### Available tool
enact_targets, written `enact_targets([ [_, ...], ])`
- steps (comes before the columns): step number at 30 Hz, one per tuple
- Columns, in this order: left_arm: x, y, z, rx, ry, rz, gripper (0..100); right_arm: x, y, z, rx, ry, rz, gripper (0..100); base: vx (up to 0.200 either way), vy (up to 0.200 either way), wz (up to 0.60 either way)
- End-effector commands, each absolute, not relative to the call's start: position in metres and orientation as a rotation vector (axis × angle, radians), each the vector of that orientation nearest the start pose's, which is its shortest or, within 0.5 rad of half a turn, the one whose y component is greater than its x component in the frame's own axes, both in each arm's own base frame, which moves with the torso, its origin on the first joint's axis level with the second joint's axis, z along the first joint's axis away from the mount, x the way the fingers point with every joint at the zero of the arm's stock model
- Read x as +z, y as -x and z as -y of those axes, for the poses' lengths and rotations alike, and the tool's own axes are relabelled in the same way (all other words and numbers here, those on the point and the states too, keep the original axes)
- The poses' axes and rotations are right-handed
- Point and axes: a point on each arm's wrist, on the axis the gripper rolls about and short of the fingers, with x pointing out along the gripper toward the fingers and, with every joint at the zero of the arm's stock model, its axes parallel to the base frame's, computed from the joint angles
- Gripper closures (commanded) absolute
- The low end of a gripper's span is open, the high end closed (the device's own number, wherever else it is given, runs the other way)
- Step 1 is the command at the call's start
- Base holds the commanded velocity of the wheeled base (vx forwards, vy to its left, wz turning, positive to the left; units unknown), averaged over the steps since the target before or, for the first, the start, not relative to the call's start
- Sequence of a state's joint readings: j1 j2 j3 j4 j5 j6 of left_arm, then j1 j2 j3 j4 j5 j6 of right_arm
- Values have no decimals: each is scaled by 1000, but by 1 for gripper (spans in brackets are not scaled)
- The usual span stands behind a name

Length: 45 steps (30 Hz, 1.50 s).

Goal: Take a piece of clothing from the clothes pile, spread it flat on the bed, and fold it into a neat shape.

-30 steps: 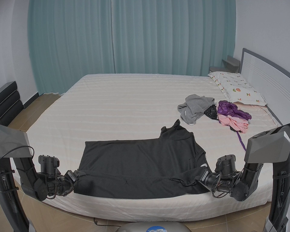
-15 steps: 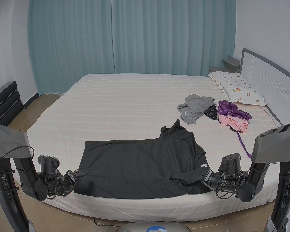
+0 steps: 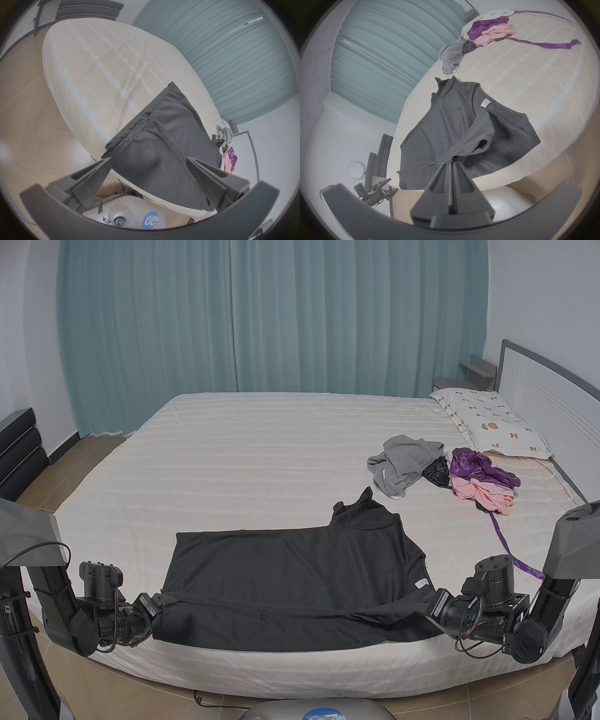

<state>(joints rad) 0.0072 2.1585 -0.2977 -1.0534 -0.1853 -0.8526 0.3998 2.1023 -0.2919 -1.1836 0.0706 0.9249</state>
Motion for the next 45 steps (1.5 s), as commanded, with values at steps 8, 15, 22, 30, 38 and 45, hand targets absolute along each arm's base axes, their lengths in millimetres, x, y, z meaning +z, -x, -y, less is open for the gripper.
enact_targets([
  [8, -13, -260, 2, 185, 881, -829, 0, 9, -223, -103, 134, -749, -844, 100, 0, 0, 0],
  [15, -13, -260, 2, 186, 882, -829, 0, 7, -226, -97, 126, -748, -847, 0, 0, 0, 0],
  [22, -13, -260, 2, 186, 882, -829, 0, 2, -253, -79, 101, -704, -783, 0, 0, 0, 0],
  [30, -11, -262, 2, 208, 931, -809, 0, -23, -285, -74, 85, -646, -772, 0, 0, 0, 0],
  [38, -12, -264, 2, 229, 924, -781, 0, -38, -320, -82, 114, -633, -782, 0, 0, 0, 0],
  [45, -12, -264, 2, 227, 922, -778, 0, -41, -328, -82, 106, -633, -780, 0, 0, 0, 0],
])
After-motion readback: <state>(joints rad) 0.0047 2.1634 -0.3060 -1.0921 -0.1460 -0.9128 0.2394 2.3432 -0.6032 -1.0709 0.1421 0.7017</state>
